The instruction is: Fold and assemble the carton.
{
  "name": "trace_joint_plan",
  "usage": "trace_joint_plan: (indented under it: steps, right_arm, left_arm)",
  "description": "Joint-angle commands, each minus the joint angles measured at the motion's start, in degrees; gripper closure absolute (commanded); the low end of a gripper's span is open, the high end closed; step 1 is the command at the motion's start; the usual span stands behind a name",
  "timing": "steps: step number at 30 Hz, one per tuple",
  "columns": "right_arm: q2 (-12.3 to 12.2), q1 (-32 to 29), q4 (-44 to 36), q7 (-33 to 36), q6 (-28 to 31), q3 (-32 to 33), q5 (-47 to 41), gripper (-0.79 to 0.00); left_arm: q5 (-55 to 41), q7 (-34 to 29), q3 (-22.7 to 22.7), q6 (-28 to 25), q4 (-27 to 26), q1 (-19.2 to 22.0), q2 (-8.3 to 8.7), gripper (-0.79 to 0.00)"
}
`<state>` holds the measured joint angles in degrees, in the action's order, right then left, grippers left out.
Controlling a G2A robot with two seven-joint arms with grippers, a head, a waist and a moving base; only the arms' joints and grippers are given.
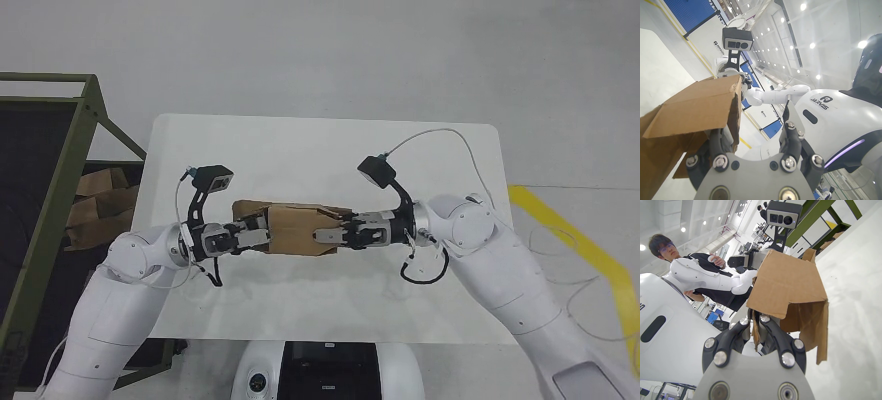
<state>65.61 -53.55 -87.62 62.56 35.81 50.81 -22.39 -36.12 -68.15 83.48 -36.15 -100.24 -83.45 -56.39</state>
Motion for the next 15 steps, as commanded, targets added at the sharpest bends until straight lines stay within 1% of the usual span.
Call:
trace_joint_plan:
  steps: [1, 3, 5, 11, 15]
  right_arm:
    - [0.06, 0.13, 0.06, 0.07, -0.04, -0.11, 0.01, 0.0]
    - [0.13, 0.23, 0.14, 0.13, -0.04, -0.25, 0.02, 0.0]
    - [0.19, 0.29, 0.22, 0.22, 0.05, -0.36, -0.08, 0.0]
    - [0.27, 0.34, 0.46, 1.09, 0.08, -0.63, -0.28, 0.0]
    - [0.29, 0.33, 0.37, 1.61, 0.26, -0.63, -0.3, 0.0]
  left_arm:
    - [1.26, 0.5, -0.32, -0.49, -0.06, -0.13, 0.11, -0.502]
    - [1.68, 0.73, -0.69, -0.72, -0.1, -0.14, 0.2, -0.471]
    - [2.03, 0.84, -1.04, -0.83, -0.09, -0.1, 0.31, -0.391]
    - [3.32, 1.13, -1.77, -1.11, -0.16, 0.11, 0.68, -0.372]
    - [4.59, 1.5, -2.31, -1.48, -0.05, 0.23, 0.89, -0.382]
